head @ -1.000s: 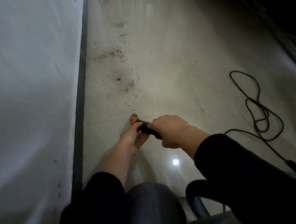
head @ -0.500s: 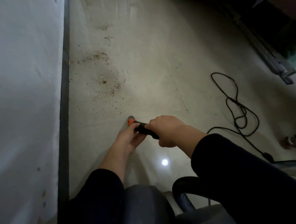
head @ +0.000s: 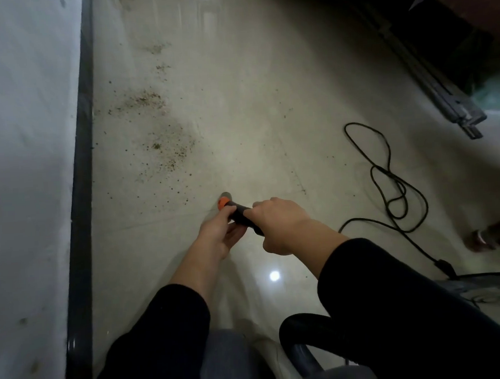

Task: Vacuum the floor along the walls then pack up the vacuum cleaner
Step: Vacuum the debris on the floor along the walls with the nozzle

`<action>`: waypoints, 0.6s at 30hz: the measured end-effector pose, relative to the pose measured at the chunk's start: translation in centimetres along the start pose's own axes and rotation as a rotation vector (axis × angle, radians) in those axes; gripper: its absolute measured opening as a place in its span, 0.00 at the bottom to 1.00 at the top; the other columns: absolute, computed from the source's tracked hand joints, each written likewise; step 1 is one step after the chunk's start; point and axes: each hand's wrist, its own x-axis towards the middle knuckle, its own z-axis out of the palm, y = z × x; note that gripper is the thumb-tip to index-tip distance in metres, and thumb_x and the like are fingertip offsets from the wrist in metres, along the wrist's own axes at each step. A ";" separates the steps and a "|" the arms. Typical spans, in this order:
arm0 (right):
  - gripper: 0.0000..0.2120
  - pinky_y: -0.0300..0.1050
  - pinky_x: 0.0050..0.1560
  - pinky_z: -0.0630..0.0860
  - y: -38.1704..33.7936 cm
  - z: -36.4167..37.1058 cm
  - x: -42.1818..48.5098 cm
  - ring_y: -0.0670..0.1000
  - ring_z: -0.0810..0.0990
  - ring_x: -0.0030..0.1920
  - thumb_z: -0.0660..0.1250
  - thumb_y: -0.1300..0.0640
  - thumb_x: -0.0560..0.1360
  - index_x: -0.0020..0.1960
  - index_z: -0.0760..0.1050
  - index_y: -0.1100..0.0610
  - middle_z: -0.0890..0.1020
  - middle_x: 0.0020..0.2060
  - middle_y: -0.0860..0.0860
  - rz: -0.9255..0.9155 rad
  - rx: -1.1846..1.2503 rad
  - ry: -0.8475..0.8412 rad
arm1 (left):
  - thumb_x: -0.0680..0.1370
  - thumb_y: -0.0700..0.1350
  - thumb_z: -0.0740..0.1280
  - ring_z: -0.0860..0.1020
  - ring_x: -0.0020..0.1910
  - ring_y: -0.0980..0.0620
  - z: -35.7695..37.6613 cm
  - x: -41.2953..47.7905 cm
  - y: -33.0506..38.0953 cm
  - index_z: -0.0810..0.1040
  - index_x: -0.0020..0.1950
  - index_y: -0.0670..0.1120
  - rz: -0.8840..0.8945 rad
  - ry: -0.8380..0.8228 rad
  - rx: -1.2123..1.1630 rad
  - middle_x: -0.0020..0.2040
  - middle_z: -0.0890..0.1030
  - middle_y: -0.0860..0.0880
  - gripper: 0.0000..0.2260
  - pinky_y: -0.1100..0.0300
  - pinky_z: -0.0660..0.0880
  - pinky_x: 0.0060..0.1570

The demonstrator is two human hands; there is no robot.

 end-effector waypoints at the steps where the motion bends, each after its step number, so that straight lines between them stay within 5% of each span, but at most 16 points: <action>1: 0.14 0.45 0.41 0.65 0.0 0.0 0.2 0.53 0.67 0.45 0.62 0.63 0.75 0.60 0.70 0.57 0.75 0.53 0.53 0.000 0.005 0.003 | 0.79 0.41 0.67 0.80 0.43 0.49 0.1 0.2 0.1 0.75 0.61 0.38 0.007 0.003 -0.002 0.46 0.80 0.43 0.12 0.58 0.78 0.42; 8: 0.15 0.45 0.42 0.64 0.1 -0.1 1.4 0.55 0.72 0.53 0.62 0.62 0.75 0.61 0.69 0.56 0.73 0.54 0.53 -0.014 0.027 0.039 | 0.79 0.40 0.67 0.82 0.43 0.49 0.1 0.9 0.6 0.75 0.67 0.44 0.099 0.047 -0.086 0.48 0.81 0.45 0.16 0.62 0.81 0.34; 18: 0.17 0.45 0.43 0.64 -0.7 -0.5 2.4 0.56 0.71 0.54 0.62 0.63 0.75 0.63 0.68 0.56 0.73 0.55 0.53 -0.037 0.055 0.064 | 0.77 0.41 0.69 0.82 0.40 0.50 -0.3 1.3 0.9 0.77 0.54 0.39 0.117 0.144 -0.174 0.42 0.82 0.45 0.09 0.56 0.80 0.50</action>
